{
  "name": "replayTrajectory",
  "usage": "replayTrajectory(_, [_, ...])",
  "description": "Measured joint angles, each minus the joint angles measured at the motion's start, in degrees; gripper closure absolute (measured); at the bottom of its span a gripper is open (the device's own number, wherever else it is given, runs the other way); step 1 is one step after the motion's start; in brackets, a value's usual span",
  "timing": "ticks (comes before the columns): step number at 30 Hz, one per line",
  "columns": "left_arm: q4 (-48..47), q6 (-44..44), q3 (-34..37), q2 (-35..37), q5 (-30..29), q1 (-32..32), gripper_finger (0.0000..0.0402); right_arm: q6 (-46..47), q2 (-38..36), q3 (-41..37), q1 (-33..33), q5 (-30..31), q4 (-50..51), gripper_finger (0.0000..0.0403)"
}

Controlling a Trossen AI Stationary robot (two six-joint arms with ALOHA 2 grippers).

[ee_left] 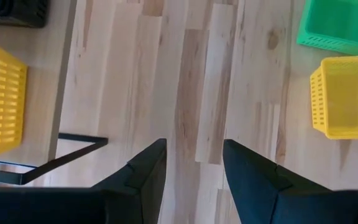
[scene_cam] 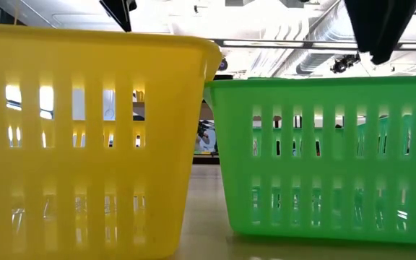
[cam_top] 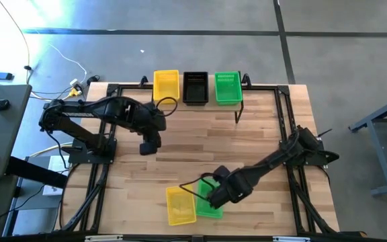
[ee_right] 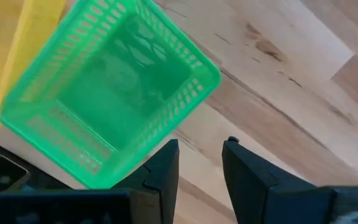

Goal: Stack baskets on shelf by color
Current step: Stack the green bin on the green bin on the shelf

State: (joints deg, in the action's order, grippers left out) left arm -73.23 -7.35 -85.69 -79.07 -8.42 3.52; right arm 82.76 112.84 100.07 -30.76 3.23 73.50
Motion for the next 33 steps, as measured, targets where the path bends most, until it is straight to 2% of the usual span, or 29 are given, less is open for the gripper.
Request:
replayTrajectory(7, [0.0,0.0,0.0,0.0,-0.4,-2.1,0.0252,6.5,0.0,-3.8,-1.7,2.8,-7.1,0.0293])
replayTrajectory(18, [-0.1,-1.0,0.0,0.0,-1.4,-4.5,0.0252,14.9,0.0,-14.2,-3.1,2.3,-21.5,0.0293])
replayTrajectory(25, [-0.2,-1.0,0.0,0.0,-1.4,-5.2,0.0252,16.3,0.0,-18.7,-3.8,2.3,-27.4,0.0295])
replayTrajectory(28, [-0.2,-1.0,0.0,0.0,-1.4,-5.2,0.0252,16.3,0.0,-19.3,-3.8,2.4,-29.0,0.0316])
replayTrajectory(33, [-0.2,-1.0,0.0,0.0,-1.4,-5.1,0.0252,16.1,0.0,-19.3,-3.8,4.2,-28.9,0.0391])
